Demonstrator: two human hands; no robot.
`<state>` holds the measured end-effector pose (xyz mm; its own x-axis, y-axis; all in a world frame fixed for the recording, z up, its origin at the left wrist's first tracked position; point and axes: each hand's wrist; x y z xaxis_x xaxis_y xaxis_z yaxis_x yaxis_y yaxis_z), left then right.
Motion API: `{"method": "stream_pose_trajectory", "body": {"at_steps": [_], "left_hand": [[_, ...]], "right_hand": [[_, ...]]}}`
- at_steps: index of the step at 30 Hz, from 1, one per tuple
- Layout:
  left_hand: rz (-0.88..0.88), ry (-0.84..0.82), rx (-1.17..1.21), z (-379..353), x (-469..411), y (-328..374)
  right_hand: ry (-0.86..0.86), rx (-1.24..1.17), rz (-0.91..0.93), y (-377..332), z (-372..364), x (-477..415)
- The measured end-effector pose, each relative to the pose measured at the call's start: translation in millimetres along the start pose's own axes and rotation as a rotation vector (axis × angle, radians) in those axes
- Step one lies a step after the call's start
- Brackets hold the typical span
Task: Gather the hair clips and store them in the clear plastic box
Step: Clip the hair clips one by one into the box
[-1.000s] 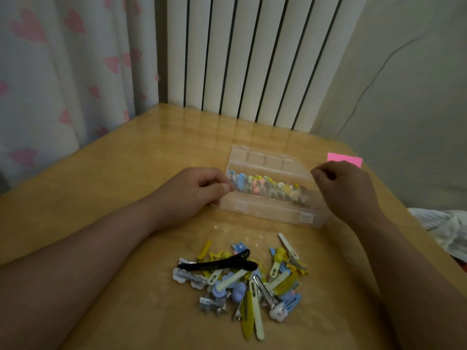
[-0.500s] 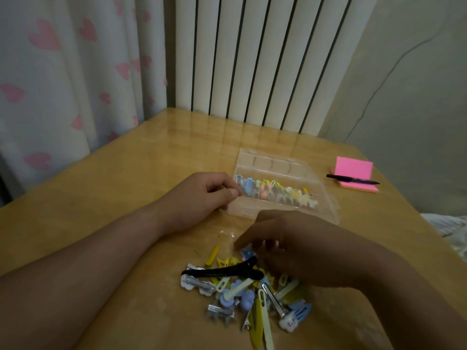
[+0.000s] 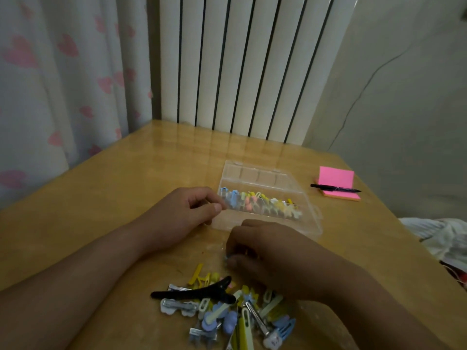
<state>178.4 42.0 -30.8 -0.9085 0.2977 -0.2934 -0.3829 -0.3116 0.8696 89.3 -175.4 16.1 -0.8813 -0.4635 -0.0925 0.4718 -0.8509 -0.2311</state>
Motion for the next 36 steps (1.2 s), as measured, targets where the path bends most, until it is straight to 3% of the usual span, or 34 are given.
{"method": "stream_pose_trajectory", "body": {"at_steps": [8,17,19,23,25,30,36], "left_hand": [[0.0,-0.003,0.0,-1,1,1],[-0.003,0.0,0.0,0,0,2],[0.003,-0.003,0.01,1,0,2],[0.013,0.006,0.027,0,-1,1],[0.021,0.004,0.03,0,-1,1],[0.032,0.005,0.046,1,0,2],[0.031,0.002,0.02,1,1,4]], "right_hand": [[0.066,0.061,-0.011,-2,-1,3],[0.057,-0.151,-0.093,7,6,2],[0.207,-0.231,-0.115,13,15,2],[0.686,-0.261,-0.267,54,29,-15],[0.76,-0.155,-0.384,85,32,-26],[0.606,0.137,-0.477,127,22,-38],[0.504,0.139,-0.515,134,15,-45]]}}
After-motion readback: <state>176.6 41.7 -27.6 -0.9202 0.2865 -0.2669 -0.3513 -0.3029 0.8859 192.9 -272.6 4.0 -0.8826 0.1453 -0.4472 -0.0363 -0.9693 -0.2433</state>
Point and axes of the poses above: each hand's wrist, its own x-axis away from the middle knuckle, its own z-axis out of the back of the hand, y = z × x, and after that the axes turned 10 degrees about y, right-handed
